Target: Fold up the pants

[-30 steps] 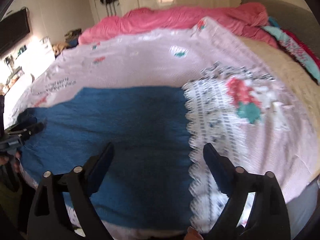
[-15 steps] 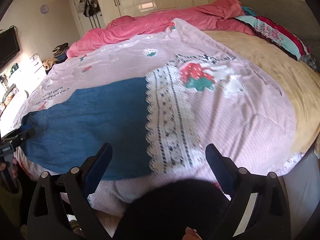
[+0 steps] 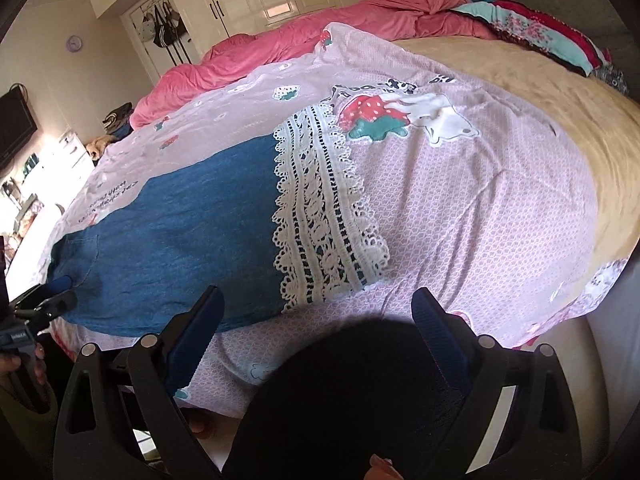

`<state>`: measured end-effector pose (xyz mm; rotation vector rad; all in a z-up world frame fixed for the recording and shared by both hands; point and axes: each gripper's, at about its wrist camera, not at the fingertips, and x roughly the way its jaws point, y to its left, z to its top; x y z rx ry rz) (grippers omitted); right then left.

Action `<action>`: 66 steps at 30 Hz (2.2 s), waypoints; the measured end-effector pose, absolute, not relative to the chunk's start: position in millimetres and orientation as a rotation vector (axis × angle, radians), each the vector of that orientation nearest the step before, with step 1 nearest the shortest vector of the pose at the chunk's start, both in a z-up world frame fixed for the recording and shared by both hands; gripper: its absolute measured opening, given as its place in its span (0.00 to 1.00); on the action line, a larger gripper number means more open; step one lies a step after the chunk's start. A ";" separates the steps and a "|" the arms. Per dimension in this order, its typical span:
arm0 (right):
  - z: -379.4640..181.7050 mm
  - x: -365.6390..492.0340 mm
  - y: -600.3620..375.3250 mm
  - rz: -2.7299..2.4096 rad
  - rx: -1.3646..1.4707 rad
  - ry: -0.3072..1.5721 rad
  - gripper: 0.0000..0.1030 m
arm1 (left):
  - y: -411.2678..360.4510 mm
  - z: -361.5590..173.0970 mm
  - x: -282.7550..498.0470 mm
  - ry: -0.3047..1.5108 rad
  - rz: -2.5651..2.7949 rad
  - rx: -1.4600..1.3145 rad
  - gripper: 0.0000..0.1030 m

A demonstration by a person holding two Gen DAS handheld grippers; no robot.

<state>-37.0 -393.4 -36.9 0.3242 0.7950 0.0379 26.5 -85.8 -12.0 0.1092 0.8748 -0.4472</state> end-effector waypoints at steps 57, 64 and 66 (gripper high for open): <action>-58.5 5.1 -416.7 0.169 0.635 0.748 0.35 | -336.7 -48.0 222.2 1.049 -0.994 0.290 0.34; -51.2 9.3 -408.3 0.199 0.619 0.735 0.20 | -328.8 -38.8 218.1 1.021 -0.972 0.293 0.16; -40.8 8.1 -398.9 0.224 0.589 0.716 0.20 | -319.7 -29.1 216.0 1.002 -0.983 0.251 0.15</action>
